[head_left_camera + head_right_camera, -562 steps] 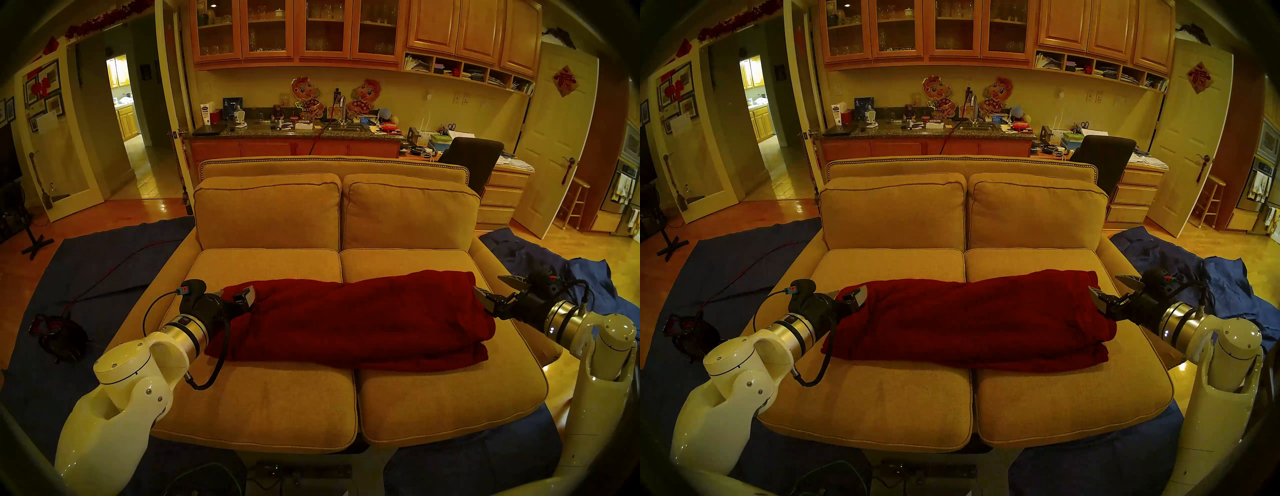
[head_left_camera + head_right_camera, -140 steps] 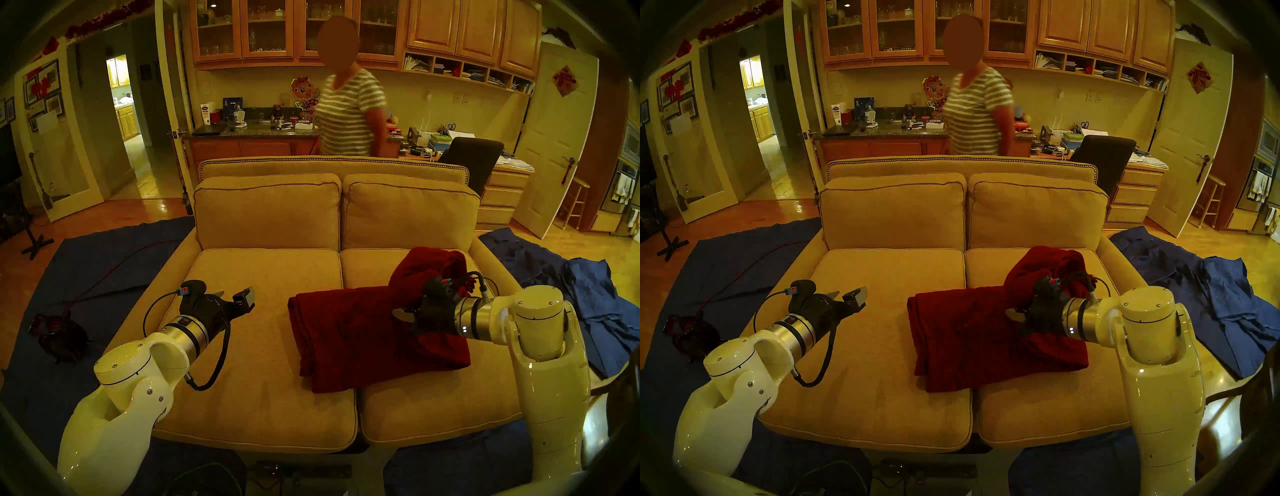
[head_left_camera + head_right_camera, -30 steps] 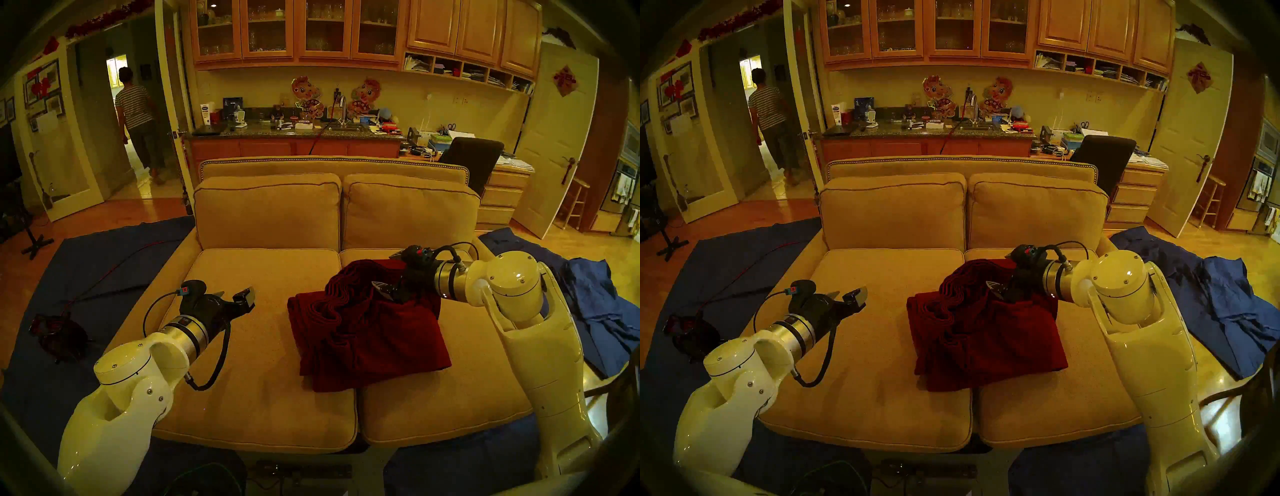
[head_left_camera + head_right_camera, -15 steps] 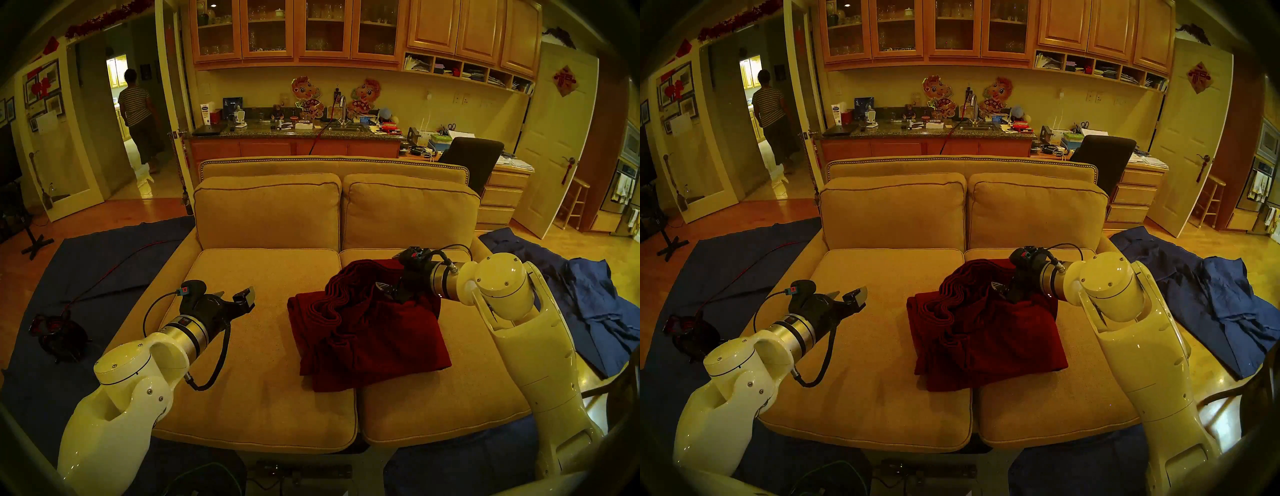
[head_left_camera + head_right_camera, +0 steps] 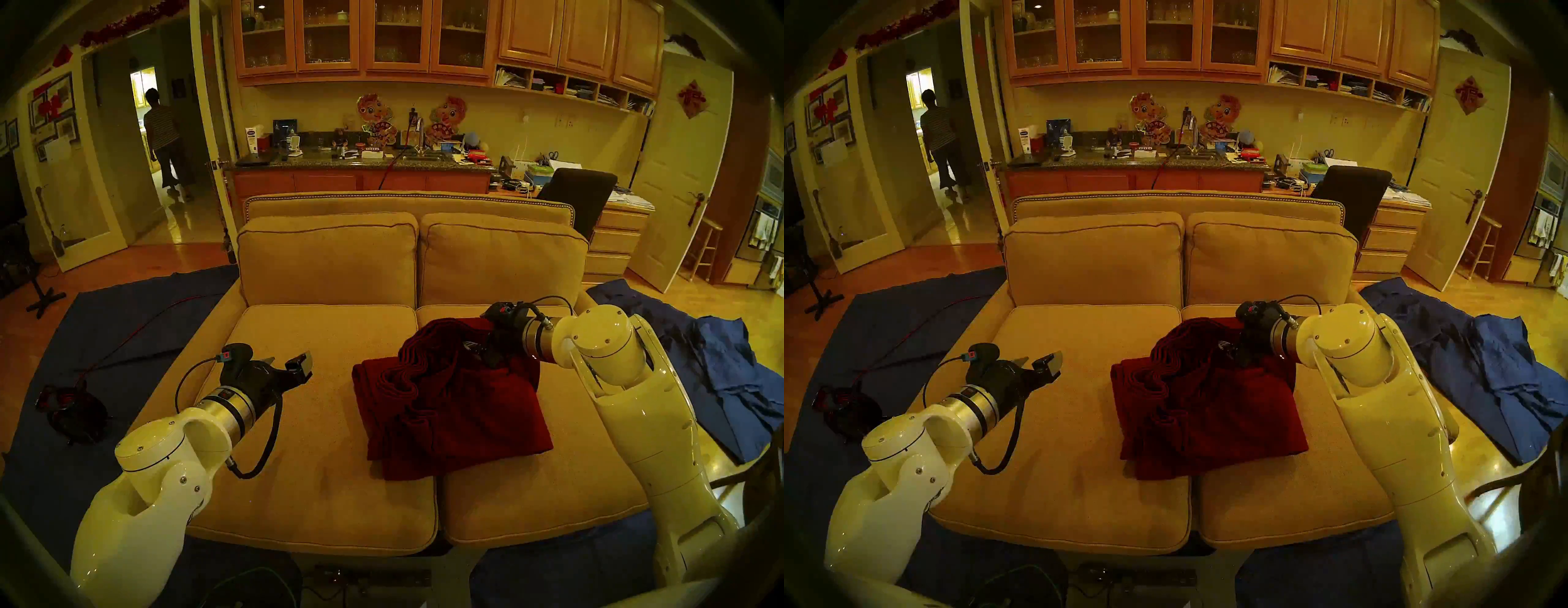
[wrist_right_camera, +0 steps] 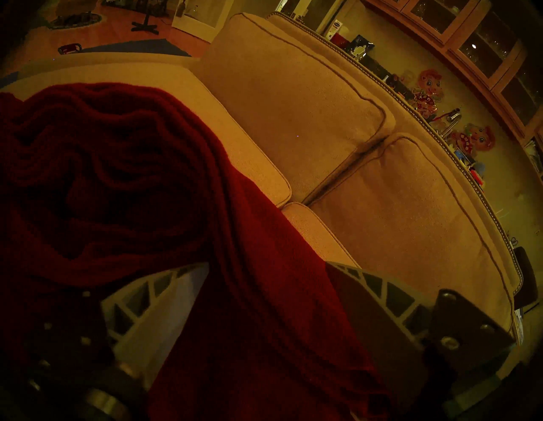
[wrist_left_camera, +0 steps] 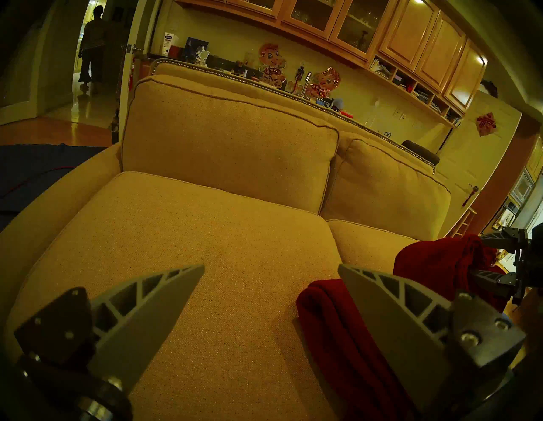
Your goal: Fold the blanket in half twice
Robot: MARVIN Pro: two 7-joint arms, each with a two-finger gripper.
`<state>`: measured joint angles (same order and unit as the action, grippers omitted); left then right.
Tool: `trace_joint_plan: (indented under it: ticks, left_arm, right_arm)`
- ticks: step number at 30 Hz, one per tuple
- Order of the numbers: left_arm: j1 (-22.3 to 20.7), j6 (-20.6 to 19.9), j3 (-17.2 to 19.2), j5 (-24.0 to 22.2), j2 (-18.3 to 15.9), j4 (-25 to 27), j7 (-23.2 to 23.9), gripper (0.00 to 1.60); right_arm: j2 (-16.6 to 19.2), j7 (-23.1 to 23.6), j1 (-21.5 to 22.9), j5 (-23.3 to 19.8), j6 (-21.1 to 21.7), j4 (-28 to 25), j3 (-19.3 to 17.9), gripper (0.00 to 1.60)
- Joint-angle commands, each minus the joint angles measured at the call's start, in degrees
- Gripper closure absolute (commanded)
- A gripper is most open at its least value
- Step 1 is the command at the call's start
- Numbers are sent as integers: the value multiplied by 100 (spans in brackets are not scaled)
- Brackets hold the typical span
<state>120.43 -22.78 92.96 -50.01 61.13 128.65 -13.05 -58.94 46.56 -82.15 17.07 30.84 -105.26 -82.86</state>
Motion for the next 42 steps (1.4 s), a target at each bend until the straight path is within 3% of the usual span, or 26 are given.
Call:
trace_joint_plan:
  ticks: [1,2,3,4,9,17,26,30,35,42]
  left_arm:
    - [-19,-6,11,-2,-13,46,9,0]
    - [-19,-6,11,-2,-13,46,9,0]
    - [-19,-6,11,-2,-13,46,9,0]
    - [-19,-6,11,-2,-13,46,9,0]
    - [-19,-4,11,-1,-12,44,9,0]
    - [-20,-1,9,2,-9,42,10,0]
    - [-20,-2,10,2,-9,42,10,0]
    - [-20,-1,9,3,-8,41,10,0]
    - [-20,-1,9,3,-7,40,10,0]
    - [-20,-1,9,4,-6,40,11,0]
  right_arm:
    - [14,48,311,35,7,23,47,81]
    - [14,48,311,35,7,23,47,81]
    - [1,92,351,-5,35,25,50,132]
    - [10,110,364,-10,55,5,53,160]
    - [73,417,411,-178,291,-238,-55,160]
    - [88,1092,761,-465,1115,-775,-158,160]
    - [-261,1620,1318,-767,2130,-696,3,160]
    - [-415,1377,1408,-1122,2416,-622,184,160]
    - [-494,1049,1412,-1597,2416,-600,424,160]
    - [-554,956,1512,-2254,2416,-600,590,160]
